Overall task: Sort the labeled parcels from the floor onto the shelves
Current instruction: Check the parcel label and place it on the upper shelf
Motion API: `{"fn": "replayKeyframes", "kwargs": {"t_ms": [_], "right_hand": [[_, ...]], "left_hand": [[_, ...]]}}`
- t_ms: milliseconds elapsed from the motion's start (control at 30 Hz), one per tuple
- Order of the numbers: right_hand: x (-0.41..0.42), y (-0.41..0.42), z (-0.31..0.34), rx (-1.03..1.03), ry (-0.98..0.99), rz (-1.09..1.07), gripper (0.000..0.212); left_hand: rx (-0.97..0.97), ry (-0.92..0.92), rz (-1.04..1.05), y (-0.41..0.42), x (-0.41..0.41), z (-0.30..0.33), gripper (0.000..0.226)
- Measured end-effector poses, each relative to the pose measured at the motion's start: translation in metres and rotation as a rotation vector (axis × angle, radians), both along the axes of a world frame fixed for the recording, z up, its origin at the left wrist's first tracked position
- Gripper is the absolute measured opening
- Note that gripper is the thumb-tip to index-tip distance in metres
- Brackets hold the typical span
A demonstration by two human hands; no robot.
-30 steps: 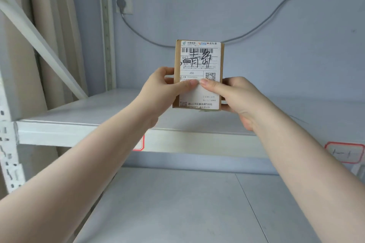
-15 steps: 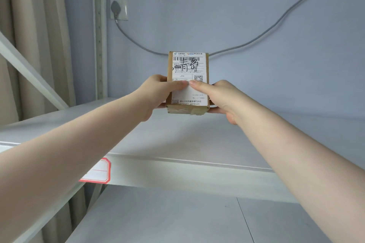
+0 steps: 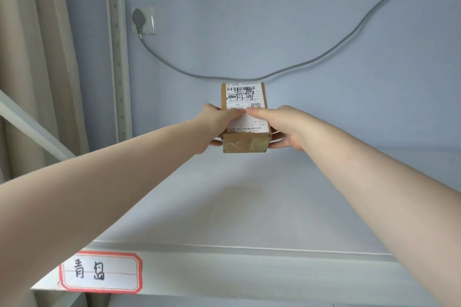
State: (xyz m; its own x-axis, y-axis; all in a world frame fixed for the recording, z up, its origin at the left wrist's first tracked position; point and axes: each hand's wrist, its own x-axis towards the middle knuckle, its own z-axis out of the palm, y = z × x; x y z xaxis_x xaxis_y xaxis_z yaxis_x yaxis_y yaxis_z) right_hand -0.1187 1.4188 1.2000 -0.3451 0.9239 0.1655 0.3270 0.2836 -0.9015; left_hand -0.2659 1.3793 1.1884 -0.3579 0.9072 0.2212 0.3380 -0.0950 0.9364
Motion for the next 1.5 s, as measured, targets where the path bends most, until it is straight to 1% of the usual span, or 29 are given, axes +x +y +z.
{"fn": "replayKeyframes", "kwargs": {"t_ms": [133,267,300,400,433,467,567,633,700,767,800,867,967,1033,1167,1333,1500], "right_hand": [[-0.011,0.011,-0.006,-0.041,-0.003,-0.035,0.031],[-0.021,0.022,-0.021,-0.057,0.066,-0.109,0.032],[-0.022,0.024,-0.024,-0.061,0.087,-0.118,0.031],[-0.024,0.032,-0.03,-0.083,0.119,-0.111,0.036],[-0.023,0.033,-0.03,-0.091,0.12,-0.099,0.036],[-0.022,0.035,-0.031,-0.1,0.119,-0.085,0.035],[-0.019,0.04,-0.034,-0.131,0.12,-0.056,0.029],[-0.019,0.043,-0.036,-0.134,0.127,-0.052,0.032],[-0.021,0.045,-0.04,-0.115,0.117,-0.052,0.041],[-0.024,0.047,-0.045,-0.076,0.063,-0.048,0.05],[-0.025,0.048,-0.048,-0.05,0.025,-0.052,0.051],[-0.027,0.049,-0.053,-0.004,-0.015,-0.069,0.045],[-0.03,0.05,-0.059,0.043,-0.006,-0.107,0.039],[-0.031,0.054,-0.062,0.062,-0.007,-0.132,0.041],[-0.036,0.059,-0.07,0.122,-0.066,-0.19,0.053],[-0.041,0.065,-0.075,0.178,-0.102,-0.21,0.048],[-0.042,0.069,-0.077,0.195,-0.114,-0.225,0.042]], "left_hand": [[-0.06,0.002,0.01,0.016,-0.006,-0.007,0.054],[-0.097,-0.008,-0.08,0.027,-0.019,-0.016,0.058],[-0.112,-0.004,-0.109,0.03,-0.022,-0.019,0.056],[-0.185,0.033,-0.198,0.036,-0.028,-0.026,0.041],[-0.202,0.041,-0.224,0.038,-0.031,-0.027,0.04],[-0.21,0.048,-0.25,0.039,-0.033,-0.028,0.042],[-0.2,0.09,-0.288,0.043,-0.041,-0.028,0.058],[-0.176,0.099,-0.249,0.046,-0.044,-0.03,0.068],[-0.142,0.077,-0.185,0.05,-0.047,-0.034,0.076],[-0.111,0.058,-0.122,0.055,-0.05,-0.039,0.08],[-0.095,0.051,-0.094,0.057,-0.052,-0.041,0.078],[-0.062,0.048,-0.054,0.059,-0.055,-0.044,0.07],[-0.032,0.049,-0.035,0.059,-0.054,-0.048,0.062],[-0.026,0.072,-0.03,0.059,-0.051,-0.051,0.062],[-0.024,0.166,0.042,0.061,-0.044,-0.058,0.071],[0.013,0.257,0.118,0.063,-0.035,-0.065,0.064],[0.036,0.261,0.114,0.069,-0.04,-0.068,0.063]]}}
